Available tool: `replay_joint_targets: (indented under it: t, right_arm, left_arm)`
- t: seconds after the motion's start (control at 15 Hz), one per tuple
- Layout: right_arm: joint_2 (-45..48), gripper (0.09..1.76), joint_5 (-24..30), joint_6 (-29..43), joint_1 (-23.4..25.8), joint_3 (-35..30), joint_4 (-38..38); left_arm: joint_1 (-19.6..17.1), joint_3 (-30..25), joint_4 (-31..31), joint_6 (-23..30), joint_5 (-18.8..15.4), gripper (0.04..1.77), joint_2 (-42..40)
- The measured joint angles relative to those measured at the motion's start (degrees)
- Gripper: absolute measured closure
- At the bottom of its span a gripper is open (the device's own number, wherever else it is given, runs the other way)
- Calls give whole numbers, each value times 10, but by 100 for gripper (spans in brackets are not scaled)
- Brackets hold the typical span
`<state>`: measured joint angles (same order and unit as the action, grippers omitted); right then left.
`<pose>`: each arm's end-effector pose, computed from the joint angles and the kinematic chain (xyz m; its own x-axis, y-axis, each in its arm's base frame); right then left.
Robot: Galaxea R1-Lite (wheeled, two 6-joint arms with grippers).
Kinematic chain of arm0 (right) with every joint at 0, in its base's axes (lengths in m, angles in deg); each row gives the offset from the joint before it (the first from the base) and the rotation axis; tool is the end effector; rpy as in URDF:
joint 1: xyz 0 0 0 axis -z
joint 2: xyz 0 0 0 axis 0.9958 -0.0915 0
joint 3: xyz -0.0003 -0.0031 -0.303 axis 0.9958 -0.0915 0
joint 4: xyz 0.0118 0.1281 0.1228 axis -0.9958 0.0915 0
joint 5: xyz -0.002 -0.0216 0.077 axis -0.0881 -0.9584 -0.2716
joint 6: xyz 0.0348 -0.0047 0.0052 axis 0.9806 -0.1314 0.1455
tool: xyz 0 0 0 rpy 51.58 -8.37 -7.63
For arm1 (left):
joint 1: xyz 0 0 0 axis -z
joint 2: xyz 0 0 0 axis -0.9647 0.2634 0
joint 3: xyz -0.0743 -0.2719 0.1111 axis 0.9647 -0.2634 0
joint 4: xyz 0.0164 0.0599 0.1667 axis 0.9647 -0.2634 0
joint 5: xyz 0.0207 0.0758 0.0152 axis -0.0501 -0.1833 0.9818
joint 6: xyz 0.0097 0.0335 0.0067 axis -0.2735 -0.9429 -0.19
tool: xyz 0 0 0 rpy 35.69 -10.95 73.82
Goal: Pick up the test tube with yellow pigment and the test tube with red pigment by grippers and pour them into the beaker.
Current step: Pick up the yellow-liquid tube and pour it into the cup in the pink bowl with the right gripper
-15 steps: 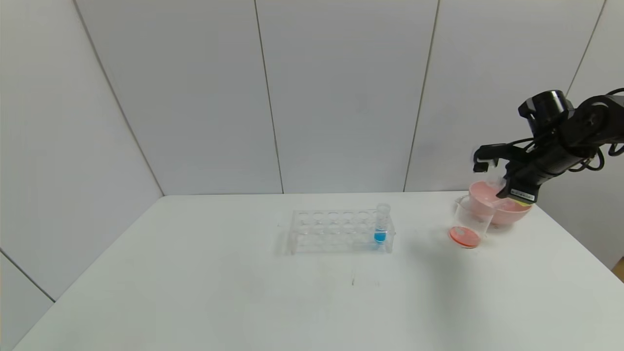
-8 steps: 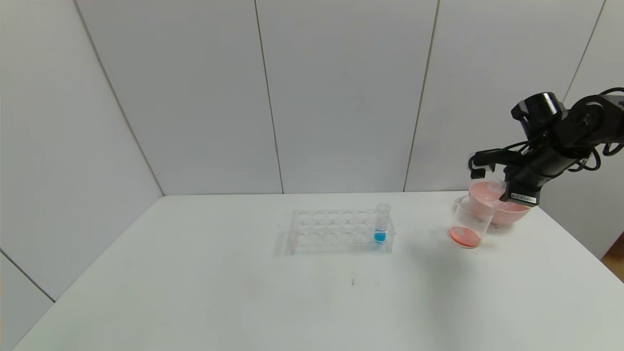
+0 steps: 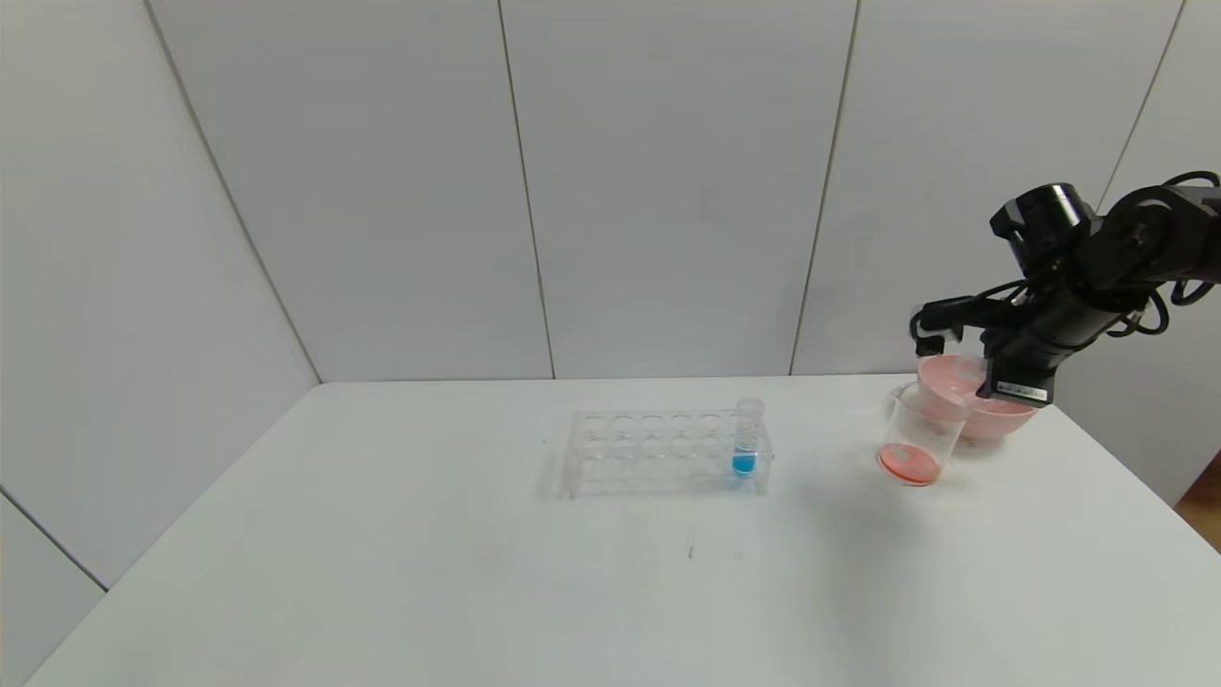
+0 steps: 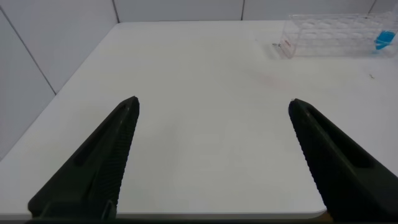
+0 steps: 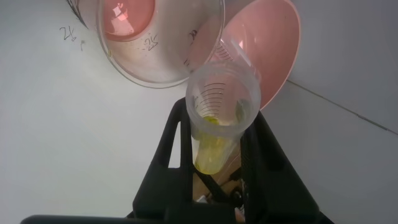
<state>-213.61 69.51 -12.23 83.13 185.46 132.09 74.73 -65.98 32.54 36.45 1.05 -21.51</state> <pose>0.4084 0.0043 0.2048 0.5742 -0.1882 -0.7968 -0.7105 0.3691 -0.5992 -0.0263 0.0001 0.0734 0.9999 0.0027 -0.0170 -0.0030 0.9999 -0.0162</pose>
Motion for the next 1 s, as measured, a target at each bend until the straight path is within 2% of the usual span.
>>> replay_joint_targets:
  t: [0.8, 1.0]
  right_arm:
    - [1, 135, -13, -9, -9, 0, 12]
    - [1, 135, -49, -29, -9, 0, 12]
  left_arm:
    - [0, 0, 0, 0, 0, 9, 0]
    - [0, 0, 0, 0, 0, 9, 0]
